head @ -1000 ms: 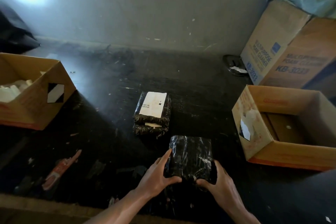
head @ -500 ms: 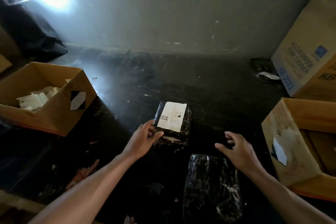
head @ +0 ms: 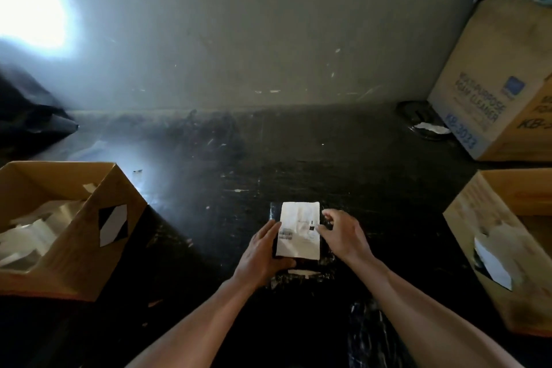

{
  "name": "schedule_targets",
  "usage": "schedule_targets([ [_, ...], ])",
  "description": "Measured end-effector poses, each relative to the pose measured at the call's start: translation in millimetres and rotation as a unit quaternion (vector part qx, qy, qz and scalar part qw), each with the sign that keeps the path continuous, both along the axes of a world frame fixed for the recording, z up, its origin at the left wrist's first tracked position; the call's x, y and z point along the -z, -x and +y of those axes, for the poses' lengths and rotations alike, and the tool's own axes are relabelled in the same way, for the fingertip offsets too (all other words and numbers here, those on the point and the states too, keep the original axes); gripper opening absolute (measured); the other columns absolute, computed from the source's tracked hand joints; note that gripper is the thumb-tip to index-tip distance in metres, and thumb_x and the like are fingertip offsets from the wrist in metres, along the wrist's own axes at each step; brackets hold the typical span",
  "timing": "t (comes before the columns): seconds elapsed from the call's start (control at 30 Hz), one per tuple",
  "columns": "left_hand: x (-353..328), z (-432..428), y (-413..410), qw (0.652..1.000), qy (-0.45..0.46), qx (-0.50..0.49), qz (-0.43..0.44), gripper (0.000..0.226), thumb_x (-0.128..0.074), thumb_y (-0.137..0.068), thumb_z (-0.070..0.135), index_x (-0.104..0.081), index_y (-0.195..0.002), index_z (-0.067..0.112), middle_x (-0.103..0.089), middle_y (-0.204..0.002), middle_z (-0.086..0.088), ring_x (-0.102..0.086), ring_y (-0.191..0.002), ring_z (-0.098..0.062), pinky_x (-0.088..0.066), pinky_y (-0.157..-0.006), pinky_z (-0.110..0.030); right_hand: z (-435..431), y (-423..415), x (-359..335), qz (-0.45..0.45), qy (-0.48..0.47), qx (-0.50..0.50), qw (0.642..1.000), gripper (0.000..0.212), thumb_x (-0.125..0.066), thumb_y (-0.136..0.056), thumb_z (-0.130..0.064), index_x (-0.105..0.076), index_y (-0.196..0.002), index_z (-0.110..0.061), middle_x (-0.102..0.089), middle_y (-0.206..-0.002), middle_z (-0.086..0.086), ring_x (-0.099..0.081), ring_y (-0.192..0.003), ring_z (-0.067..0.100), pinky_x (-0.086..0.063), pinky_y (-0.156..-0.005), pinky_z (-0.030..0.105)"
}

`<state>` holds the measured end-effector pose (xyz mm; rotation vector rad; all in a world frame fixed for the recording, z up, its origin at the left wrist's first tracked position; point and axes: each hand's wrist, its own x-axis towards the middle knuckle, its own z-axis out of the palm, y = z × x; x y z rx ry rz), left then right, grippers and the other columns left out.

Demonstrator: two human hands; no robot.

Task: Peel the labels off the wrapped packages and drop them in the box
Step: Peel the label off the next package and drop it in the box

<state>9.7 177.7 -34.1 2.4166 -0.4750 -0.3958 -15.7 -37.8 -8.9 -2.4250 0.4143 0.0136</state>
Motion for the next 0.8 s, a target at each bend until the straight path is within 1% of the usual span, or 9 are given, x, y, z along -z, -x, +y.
schedule_targets([
  [0.1,4,-3,-14,0.999,-0.012,0.035,-0.007,0.113,-0.08,-0.071,0.054,-0.017,-0.157,0.019,-0.014,-0.163,0.005,-0.011,-0.149,-0.015,-0.014,-0.118,-0.03,5,-19,7,0.009,0.02,0.014,1.0,0.047,-0.067,-0.094,-0.029,-0.058,-0.137,-0.013,-0.062,-0.132,0.006,-0.058,-0.121,0.019,-0.046,-0.096,0.029],
  [0.23,10,-4,-30,0.998,-0.03,0.059,0.017,0.119,-0.08,-0.071,0.055,-0.008,-0.158,0.019,-0.005,-0.165,0.005,-0.005,-0.15,-0.015,-0.015,-0.12,-0.036,8,-39,13,0.021,0.037,0.034,0.999,0.051,-0.066,-0.094,-0.028,-0.053,-0.142,-0.014,-0.056,-0.139,0.006,-0.053,-0.127,0.02,-0.045,-0.1,0.03],
  [0.33,15,-4,-42,0.996,-0.041,0.068,0.032,0.124,-0.079,-0.069,0.059,-0.002,-0.158,0.019,0.002,-0.165,0.007,0.001,-0.15,-0.012,-0.012,-0.121,-0.038,8,-57,14,0.038,0.042,0.022,0.998,0.055,-0.065,-0.096,-0.028,-0.049,-0.146,-0.012,-0.052,-0.144,0.009,-0.049,-0.133,0.022,-0.042,-0.106,0.032],
  [0.4,19,-2,-46,0.995,-0.036,0.078,0.043,0.125,-0.078,-0.069,0.061,0.0,-0.158,0.019,0.005,-0.165,0.007,0.004,-0.15,-0.012,-0.01,-0.122,-0.038,7,-68,13,0.055,0.058,0.012,0.997,0.054,-0.066,-0.095,-0.028,-0.052,-0.144,-0.011,-0.051,-0.144,0.01,-0.048,-0.134,0.024,-0.043,-0.107,0.034],
  [0.5,24,-3,-45,0.996,-0.02,0.075,0.037,0.128,-0.077,-0.067,0.064,0.001,-0.158,0.02,0.007,-0.164,0.008,0.008,-0.15,-0.01,-0.009,-0.122,-0.038,2,-81,7,0.071,0.078,-0.008,0.994,0.04,-0.071,-0.092,-0.026,-0.067,-0.129,-0.012,-0.06,-0.133,0.008,-0.056,-0.125,0.022,-0.045,-0.1,0.031],
  [0.6,27,-7,-35,0.998,0.015,0.049,0.023,0.129,-0.078,-0.066,0.064,0.0,-0.158,0.017,0.006,-0.165,0.007,0.008,-0.149,-0.009,-0.01,-0.121,-0.035,0,-88,3,0.081,0.073,-0.025,0.994,0.018,-0.075,-0.088,-0.022,-0.079,-0.103,-0.013,-0.074,-0.107,0.0,-0.068,-0.101,0.014,-0.053,-0.087,0.028],
  [0.67,29,-8,-30,0.999,0.034,0.032,0.016,0.131,-0.078,-0.065,0.065,0.0,-0.157,0.016,0.006,-0.165,0.007,0.008,-0.149,-0.009,-0.014,-0.121,-0.035,1,-90,3,0.086,0.066,-0.017,0.994,0.009,-0.077,-0.087,-0.021,-0.079,-0.093,-0.016,-0.076,-0.096,-0.003,-0.069,-0.09,0.009,-0.051,-0.077,0.024],
  [0.77,31,-10,-27,0.999,0.045,0.016,0.005,0.132,-0.079,-0.063,0.065,-0.001,-0.157,0.015,0.004,-0.165,0.008,0.007,-0.149,-0.007,-0.019,-0.121,-0.034,3,-95,3,0.092,0.045,0.021,0.995,0.001,-0.078,-0.086,-0.018,-0.077,-0.085,-0.018,-0.075,-0.09,-0.004,-0.068,-0.082,0.008,-0.049,-0.07,0.021],
  [0.8,31,-10,-26,0.999,0.045,0.012,0.004,0.132,-0.079,-0.063,0.064,-0.001,-0.157,0.015,0.004,-0.165,0.008,0.007,-0.149,-0.006,-0.02,-0.12,-0.033,5,-96,3,0.095,0.043,0.028,0.994,0.005,-0.076,-0.087,-0.016,-0.076,-0.083,-0.018,-0.075,-0.09,-0.004,-0.068,-0.08,0.007,-0.048,-0.066,0.02],
])
